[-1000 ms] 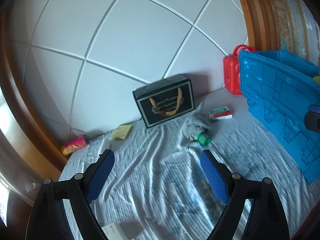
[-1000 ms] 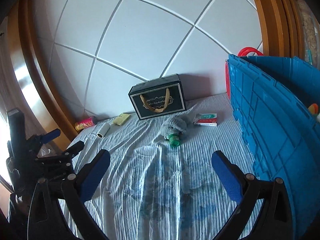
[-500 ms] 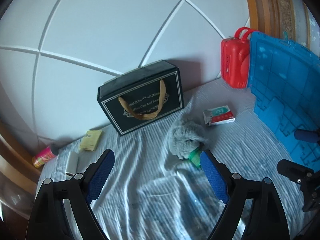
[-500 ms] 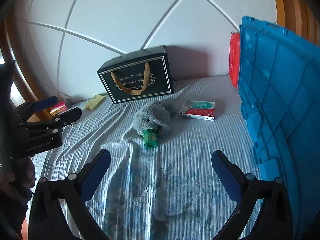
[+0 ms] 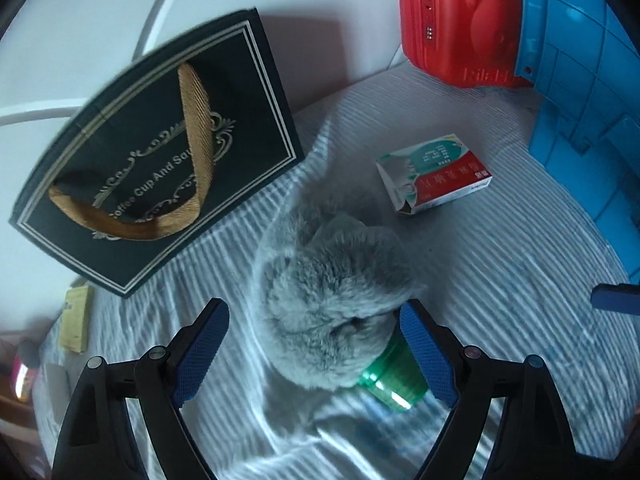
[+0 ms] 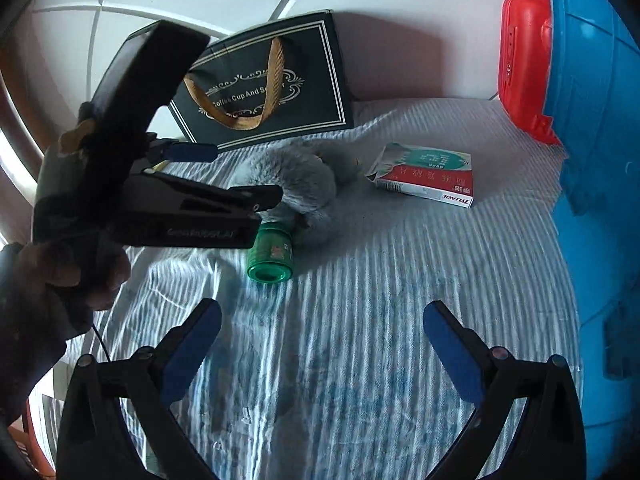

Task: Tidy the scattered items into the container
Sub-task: 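Grasp the grey plush toy with the left gripper while the right grasps the green jar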

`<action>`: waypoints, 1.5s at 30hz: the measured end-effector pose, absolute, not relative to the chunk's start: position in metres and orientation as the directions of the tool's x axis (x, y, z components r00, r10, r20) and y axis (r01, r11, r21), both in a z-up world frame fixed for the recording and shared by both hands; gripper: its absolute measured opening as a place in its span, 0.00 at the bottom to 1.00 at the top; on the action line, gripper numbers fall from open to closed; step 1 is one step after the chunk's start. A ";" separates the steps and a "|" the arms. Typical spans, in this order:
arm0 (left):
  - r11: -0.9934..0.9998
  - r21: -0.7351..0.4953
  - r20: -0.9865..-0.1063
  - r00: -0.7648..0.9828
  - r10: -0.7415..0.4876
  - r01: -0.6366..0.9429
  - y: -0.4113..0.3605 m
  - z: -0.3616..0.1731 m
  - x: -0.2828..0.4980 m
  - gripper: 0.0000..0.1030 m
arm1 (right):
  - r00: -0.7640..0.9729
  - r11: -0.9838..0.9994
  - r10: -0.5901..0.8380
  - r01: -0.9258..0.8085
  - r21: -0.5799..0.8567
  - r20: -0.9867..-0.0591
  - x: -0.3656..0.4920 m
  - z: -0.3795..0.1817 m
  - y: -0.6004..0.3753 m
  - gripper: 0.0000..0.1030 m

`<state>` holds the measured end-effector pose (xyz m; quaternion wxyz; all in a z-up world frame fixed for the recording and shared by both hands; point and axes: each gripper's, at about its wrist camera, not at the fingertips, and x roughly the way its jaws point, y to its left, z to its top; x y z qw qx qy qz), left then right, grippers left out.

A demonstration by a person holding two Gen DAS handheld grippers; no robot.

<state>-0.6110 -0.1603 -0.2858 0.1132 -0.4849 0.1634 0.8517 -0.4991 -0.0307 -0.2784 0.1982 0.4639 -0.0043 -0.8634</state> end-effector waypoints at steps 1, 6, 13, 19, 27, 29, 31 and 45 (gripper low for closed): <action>-0.921 0.159 -0.869 -0.493 0.040 -0.355 -0.160 -0.292 -0.616 0.86 | -0.486 -0.922 -0.341 0.339 0.186 -0.805 -0.502 -0.282 -0.031 1.00; -0.919 0.128 -0.894 -0.445 0.056 -0.372 -0.157 -0.321 -0.640 0.86 | -0.460 -0.921 -0.342 0.337 0.196 -0.819 -0.519 -0.300 -0.033 1.00; -0.935 0.019 -0.915 -0.384 0.127 -0.355 -0.178 -0.332 -0.656 0.55 | -0.353 -0.868 -0.421 0.424 0.258 -0.836 -0.546 -0.322 -0.072 0.58; -0.936 -0.002 -0.914 -0.380 0.145 -0.353 -0.189 -0.332 -0.654 0.54 | -0.321 -0.849 -0.441 0.451 0.275 -0.838 -0.556 -0.327 -0.098 0.58; -0.941 -0.036 -0.915 -0.367 0.166 -0.336 -0.198 -0.334 -0.658 0.54 | -0.298 -0.843 -0.463 0.440 0.310 -0.835 -0.569 -0.328 -0.113 0.46; -0.943 -0.038 -0.915 -0.368 0.166 -0.332 -0.199 -0.334 -0.658 0.54 | -0.301 -0.851 -0.449 0.431 0.300 -0.841 -0.571 -0.326 -0.114 0.46; -0.945 -0.039 -0.916 -0.367 0.164 -0.325 -0.199 -0.335 -0.659 0.54 | -0.304 -0.854 -0.447 0.424 0.300 -0.842 -0.573 -0.324 -0.116 0.46; -0.954 -0.038 -0.928 -0.343 0.144 -0.297 -0.203 -0.340 -0.663 0.55 | -0.314 -0.886 -0.394 0.381 0.266 -0.864 -0.579 -0.310 -0.113 0.39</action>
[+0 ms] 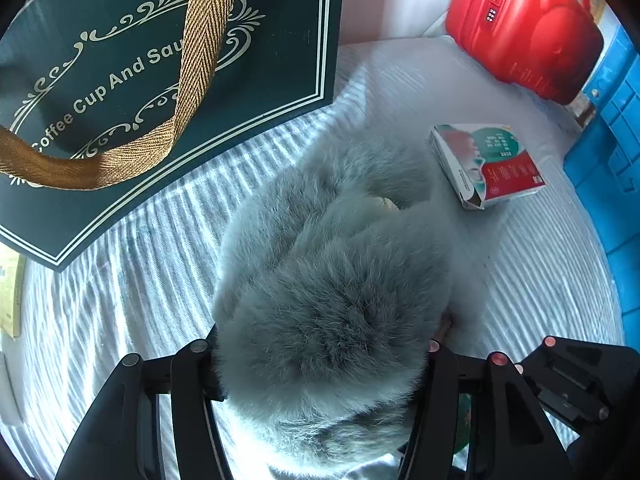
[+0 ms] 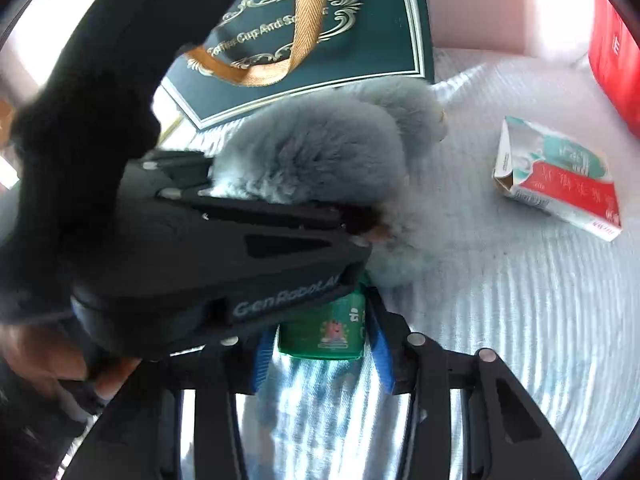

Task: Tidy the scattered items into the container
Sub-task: 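Grasp the grey plush toy with the left gripper while the right grasps the green jar, then carry the grey plush and green jar over the blue crate with both grippers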

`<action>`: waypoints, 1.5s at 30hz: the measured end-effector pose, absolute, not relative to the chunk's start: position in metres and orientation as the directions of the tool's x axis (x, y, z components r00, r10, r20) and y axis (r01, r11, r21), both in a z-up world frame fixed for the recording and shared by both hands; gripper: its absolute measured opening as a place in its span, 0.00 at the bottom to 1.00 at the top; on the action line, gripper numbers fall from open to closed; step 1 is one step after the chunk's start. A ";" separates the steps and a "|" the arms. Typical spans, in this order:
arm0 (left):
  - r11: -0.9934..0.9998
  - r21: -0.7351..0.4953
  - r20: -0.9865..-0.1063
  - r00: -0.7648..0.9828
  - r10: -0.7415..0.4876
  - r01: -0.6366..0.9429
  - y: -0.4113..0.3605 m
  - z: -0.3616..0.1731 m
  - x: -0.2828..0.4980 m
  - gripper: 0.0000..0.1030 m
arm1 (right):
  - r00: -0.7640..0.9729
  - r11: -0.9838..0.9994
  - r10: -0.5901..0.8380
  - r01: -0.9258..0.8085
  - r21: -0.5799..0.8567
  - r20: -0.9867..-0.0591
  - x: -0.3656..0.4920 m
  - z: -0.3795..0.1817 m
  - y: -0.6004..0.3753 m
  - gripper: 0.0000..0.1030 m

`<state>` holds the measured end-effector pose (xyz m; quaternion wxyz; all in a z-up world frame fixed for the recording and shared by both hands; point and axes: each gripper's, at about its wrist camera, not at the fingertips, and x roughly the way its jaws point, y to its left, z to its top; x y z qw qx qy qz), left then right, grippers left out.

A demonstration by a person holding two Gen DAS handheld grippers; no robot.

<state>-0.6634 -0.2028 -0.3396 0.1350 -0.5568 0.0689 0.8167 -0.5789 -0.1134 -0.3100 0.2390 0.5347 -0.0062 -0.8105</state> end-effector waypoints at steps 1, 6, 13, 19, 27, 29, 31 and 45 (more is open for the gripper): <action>-0.955 -0.041 -0.928 -0.343 0.146 -0.294 -0.204 -0.340 -0.663 0.55 | -0.307 -0.885 -0.383 0.394 0.250 -0.871 -0.577 -0.308 -0.115 0.39; -0.956 -0.009 -0.921 -0.370 0.122 -0.294 -0.204 -0.337 -0.656 0.50 | -0.314 -0.886 -0.389 0.386 0.258 -0.866 -0.566 -0.300 -0.099 0.39; -0.970 0.013 -0.897 -0.432 0.097 -0.245 -0.219 -0.320 -0.626 0.45 | -0.352 -0.893 -0.392 0.369 0.259 -0.850 -0.531 -0.279 -0.064 0.39; -0.975 0.063 -0.872 -0.488 0.050 -0.213 -0.218 -0.307 -0.588 0.45 | -0.395 -0.891 -0.385 0.395 0.224 -0.834 -0.496 -0.261 -0.056 0.39; -0.988 0.066 -0.825 -0.565 0.024 -0.138 -0.229 -0.258 -0.523 0.44 | -0.471 -0.879 -0.422 0.422 0.222 -0.775 -0.470 -0.252 -0.058 0.39; -0.988 0.077 -0.811 -0.585 0.018 -0.136 -0.229 -0.244 -0.503 0.44 | -0.490 -0.876 -0.428 0.432 0.215 -0.759 -0.465 -0.240 -0.060 0.39; -0.987 0.096 -0.795 -0.606 0.004 -0.133 -0.226 -0.229 -0.485 0.44 | -0.516 -0.875 -0.431 0.441 0.202 -0.740 -0.451 -0.223 -0.055 0.39; -0.971 0.092 -0.603 -0.788 0.123 -0.223 -0.181 -0.079 -0.352 0.45 | -0.751 -0.927 -0.350 0.362 0.095 -0.560 -0.316 -0.084 -0.010 0.39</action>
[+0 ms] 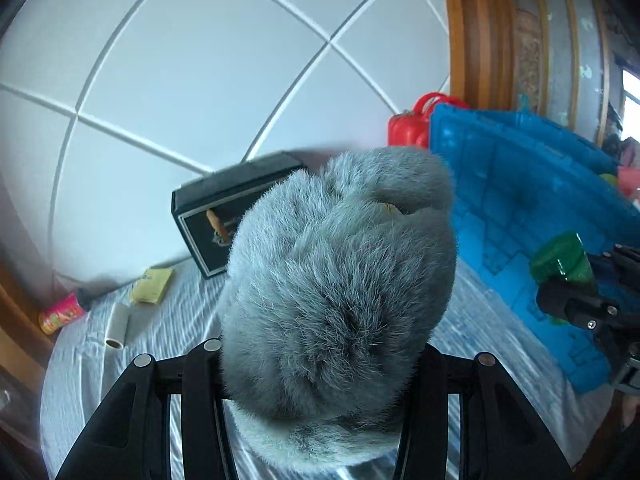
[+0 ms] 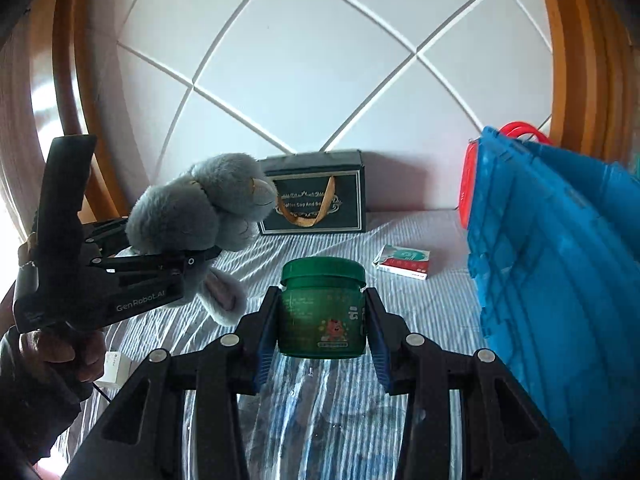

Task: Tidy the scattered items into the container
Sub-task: 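Carry the grey plush and green jar over the blue crate with both grippers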

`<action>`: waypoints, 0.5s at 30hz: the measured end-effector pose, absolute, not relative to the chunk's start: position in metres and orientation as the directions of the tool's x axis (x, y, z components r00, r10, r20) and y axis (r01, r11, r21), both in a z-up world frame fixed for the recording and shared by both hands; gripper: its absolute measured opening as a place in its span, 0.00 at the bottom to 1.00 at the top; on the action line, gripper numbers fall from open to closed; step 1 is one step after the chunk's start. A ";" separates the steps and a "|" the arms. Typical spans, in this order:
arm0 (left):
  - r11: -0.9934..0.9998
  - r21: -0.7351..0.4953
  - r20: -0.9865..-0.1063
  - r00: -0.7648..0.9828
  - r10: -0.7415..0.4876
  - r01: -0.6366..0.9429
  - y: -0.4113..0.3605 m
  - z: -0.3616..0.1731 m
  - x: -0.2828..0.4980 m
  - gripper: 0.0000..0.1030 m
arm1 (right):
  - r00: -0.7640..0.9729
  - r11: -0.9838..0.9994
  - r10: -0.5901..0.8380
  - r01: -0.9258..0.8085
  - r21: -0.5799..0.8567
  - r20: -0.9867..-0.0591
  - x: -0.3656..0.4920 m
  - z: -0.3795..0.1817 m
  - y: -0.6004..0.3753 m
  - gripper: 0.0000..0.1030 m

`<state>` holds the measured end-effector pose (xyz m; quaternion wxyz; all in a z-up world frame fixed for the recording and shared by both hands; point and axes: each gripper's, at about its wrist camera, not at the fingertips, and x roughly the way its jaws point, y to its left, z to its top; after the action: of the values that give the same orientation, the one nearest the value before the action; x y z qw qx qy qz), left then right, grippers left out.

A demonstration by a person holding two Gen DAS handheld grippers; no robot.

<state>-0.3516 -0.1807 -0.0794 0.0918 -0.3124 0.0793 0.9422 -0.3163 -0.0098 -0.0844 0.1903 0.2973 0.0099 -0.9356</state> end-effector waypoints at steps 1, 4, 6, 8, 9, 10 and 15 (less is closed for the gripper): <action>-0.966 0.093 -0.589 -0.795 0.143 -0.243 -0.175 -0.070 -0.343 0.45 | -0.768 -0.933 -0.339 0.347 0.092 -0.544 -0.305 -0.076 -0.006 0.39; -0.948 0.093 -0.556 -0.806 0.204 -0.304 -0.154 -0.044 -0.321 0.45 | -0.809 -0.949 -0.307 0.301 0.097 -0.501 -0.275 -0.056 0.008 0.39; -0.934 0.084 -0.534 -0.807 0.251 -0.346 -0.139 -0.027 -0.307 0.45 | -0.834 -0.959 -0.279 0.269 0.091 -0.477 -0.255 -0.044 0.016 0.39; -0.919 0.084 -0.505 -0.811 0.294 -0.386 -0.120 -0.011 -0.293 0.45 | -0.855 -0.966 -0.254 0.242 0.086 -0.452 -0.235 -0.031 0.027 0.39; -0.911 0.086 -0.494 -0.811 0.313 -0.403 -0.109 -0.004 -0.286 0.45 | -0.866 -0.970 -0.242 0.230 0.082 -0.438 -0.224 -0.024 0.033 0.39; -0.903 0.088 -0.485 -0.810 0.329 -0.420 -0.098 0.003 -0.280 0.45 | -0.877 -0.974 -0.226 0.216 0.072 -0.423 -0.213 -0.016 0.040 0.39; -0.869 0.104 -0.449 -0.803 0.392 -0.483 -0.035 0.036 -0.258 0.46 | -0.923 -0.987 -0.161 0.142 0.079 -0.351 -0.177 0.021 0.097 0.39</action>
<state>-0.2578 -0.0348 0.0362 0.2319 -0.2119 0.1073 0.9433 -0.1770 0.0975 0.0208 0.0774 0.1809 -0.0261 -0.9801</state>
